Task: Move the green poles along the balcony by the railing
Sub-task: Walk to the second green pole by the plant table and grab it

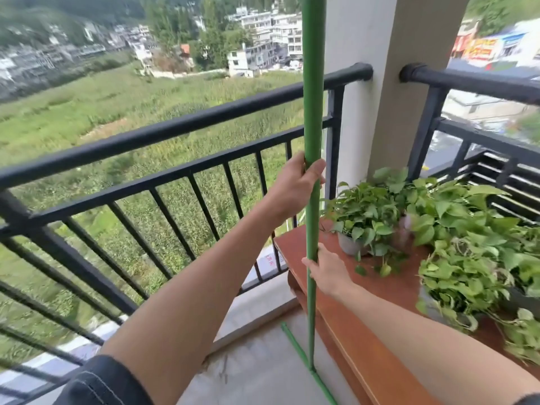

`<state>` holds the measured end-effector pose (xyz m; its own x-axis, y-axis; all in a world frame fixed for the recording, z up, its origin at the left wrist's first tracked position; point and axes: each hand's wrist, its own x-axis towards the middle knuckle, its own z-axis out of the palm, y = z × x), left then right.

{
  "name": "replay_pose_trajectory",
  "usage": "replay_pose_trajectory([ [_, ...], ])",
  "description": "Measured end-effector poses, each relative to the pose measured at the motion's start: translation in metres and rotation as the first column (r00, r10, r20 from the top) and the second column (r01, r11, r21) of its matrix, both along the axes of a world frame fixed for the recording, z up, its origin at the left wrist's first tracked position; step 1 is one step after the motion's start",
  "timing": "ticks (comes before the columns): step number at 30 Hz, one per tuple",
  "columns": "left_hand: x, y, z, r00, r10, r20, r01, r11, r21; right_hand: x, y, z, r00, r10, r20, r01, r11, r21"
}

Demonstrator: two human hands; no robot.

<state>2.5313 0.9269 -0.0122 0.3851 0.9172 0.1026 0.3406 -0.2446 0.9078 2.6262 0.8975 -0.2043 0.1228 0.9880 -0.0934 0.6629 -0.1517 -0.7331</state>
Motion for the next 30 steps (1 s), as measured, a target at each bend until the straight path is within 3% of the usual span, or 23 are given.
replay_pose_trajectory([
  [10,-0.021,0.097,-0.003,0.997,-0.062,-0.034,0.063,0.998,0.027,-0.017,0.077,-0.005,0.998,-0.061,0.004,0.061,0.998,-0.021],
  [18,-0.019,0.088,-0.009,0.993,-0.102,-0.06,0.106,0.992,0.068,-0.006,0.069,-0.022,0.993,0.008,0.117,-0.006,1.0,-0.015],
  [25,-0.004,0.056,-0.013,0.99,0.099,-0.103,-0.094,0.994,0.05,0.004,0.061,-0.017,0.992,0.076,0.097,-0.074,0.997,-0.024],
  [30,-0.028,0.022,-0.011,0.978,0.195,-0.081,-0.203,0.972,-0.118,0.009,0.06,-0.001,0.963,0.158,0.22,-0.141,0.986,-0.094],
])
